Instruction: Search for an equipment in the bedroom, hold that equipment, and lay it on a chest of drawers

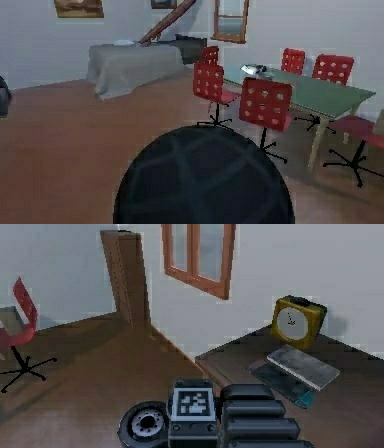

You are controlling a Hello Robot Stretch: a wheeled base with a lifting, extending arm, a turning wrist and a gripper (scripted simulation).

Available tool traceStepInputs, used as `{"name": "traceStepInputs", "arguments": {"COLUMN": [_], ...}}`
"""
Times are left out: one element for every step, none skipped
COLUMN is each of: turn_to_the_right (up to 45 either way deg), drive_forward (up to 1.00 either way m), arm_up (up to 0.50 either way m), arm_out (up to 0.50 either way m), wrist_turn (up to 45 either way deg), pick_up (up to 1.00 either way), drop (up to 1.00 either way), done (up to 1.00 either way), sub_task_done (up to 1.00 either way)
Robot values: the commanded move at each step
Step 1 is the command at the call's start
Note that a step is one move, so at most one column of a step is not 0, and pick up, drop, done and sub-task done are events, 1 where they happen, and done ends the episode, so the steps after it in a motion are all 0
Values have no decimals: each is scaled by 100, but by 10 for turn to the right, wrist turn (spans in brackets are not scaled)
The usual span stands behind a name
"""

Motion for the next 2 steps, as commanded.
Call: {"name": "traceStepInputs", "arguments": {"turn_to_the_right": [450,300], "drive_forward": [0,0], "arm_up": [0,0], "arm_out": [0,0], "wrist_turn": [0,0], "pick_up": [0,0], "drop": [0,0], "done": [0,0], "sub_task_done": [0,0]}}
